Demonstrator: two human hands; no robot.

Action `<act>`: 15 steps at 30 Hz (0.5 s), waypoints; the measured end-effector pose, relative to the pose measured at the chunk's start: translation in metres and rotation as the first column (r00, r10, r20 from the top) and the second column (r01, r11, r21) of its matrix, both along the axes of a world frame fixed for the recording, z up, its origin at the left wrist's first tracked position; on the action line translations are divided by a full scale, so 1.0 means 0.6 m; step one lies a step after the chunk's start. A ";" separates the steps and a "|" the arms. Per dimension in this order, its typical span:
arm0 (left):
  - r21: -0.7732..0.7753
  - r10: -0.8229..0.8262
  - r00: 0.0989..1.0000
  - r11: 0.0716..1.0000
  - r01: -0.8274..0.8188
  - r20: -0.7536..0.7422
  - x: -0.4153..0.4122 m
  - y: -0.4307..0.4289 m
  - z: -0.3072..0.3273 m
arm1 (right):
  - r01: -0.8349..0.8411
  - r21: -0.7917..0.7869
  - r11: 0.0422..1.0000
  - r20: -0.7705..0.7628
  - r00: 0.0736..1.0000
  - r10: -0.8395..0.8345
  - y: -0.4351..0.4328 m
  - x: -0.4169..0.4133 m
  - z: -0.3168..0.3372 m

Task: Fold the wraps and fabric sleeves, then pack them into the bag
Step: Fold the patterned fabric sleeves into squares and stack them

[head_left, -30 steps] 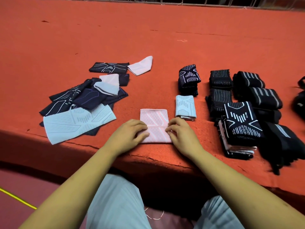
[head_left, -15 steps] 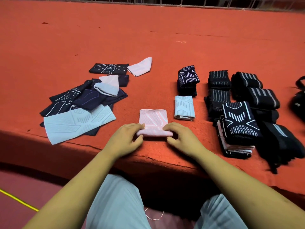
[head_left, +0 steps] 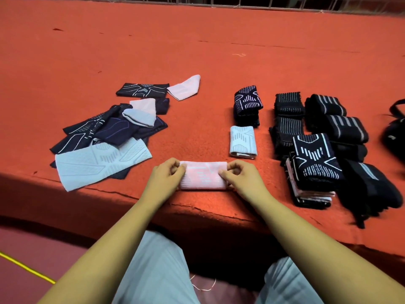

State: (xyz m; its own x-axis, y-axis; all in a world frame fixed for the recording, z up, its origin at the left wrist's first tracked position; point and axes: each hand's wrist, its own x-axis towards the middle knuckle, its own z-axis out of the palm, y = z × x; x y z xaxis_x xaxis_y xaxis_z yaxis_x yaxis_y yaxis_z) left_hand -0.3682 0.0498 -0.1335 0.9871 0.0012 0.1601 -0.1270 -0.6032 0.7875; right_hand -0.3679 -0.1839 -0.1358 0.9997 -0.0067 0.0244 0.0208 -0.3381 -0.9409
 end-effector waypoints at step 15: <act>0.275 0.252 0.955 0.940 -0.203 -0.155 0.052 -0.041 -0.009 | 0.250 -0.188 0.950 0.008 0.967 -0.253 0.023 0.011 -0.009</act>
